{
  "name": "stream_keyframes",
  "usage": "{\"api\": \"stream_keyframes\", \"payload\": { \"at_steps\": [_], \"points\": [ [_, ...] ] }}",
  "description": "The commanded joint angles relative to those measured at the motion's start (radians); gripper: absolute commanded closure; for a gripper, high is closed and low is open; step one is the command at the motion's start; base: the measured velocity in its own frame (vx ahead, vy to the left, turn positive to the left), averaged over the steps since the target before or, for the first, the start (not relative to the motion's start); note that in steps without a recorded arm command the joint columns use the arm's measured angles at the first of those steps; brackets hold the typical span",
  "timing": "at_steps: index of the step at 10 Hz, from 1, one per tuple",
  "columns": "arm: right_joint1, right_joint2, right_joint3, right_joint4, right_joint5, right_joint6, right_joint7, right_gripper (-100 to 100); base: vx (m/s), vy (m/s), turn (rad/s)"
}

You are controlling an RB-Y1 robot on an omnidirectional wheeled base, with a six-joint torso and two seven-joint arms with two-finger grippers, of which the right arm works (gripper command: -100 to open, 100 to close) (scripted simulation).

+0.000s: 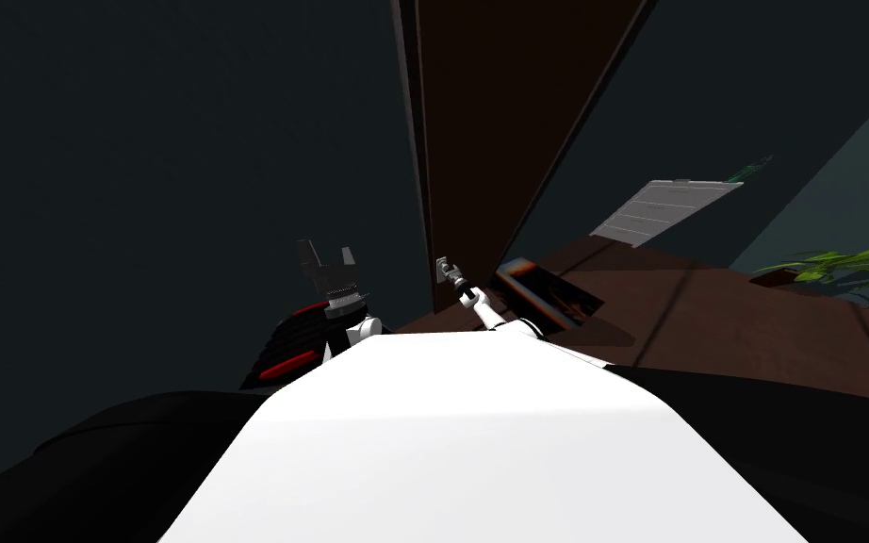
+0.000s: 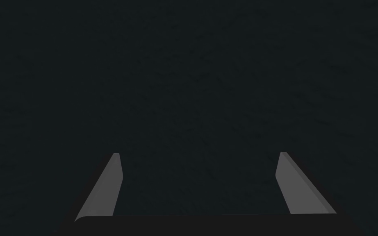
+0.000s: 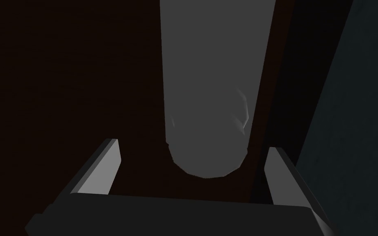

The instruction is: Pull the door open

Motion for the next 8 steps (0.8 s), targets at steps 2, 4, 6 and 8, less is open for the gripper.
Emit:
{"api": "stream_keyframes", "payload": {
  "at_steps": [2, 4, 6, 8],
  "points": [
    [0.001, 0.006, 0.000, -0.003, 0.001, 0.005, 0.003, -100, 0.134, 0.064, 0.000],
    [0.001, 0.006, 0.000, -0.003, 0.001, 0.005, 0.003, 100, -0.025, -0.005, 0.013],
    [0.001, 0.006, 0.000, -0.003, 0.001, 0.005, 0.003, 100, -0.019, -0.010, -0.003],
    [0.001, 0.006, 0.000, -0.003, 0.001, 0.005, 0.003, 100, -0.003, -0.002, 0.000]
  ]
}}
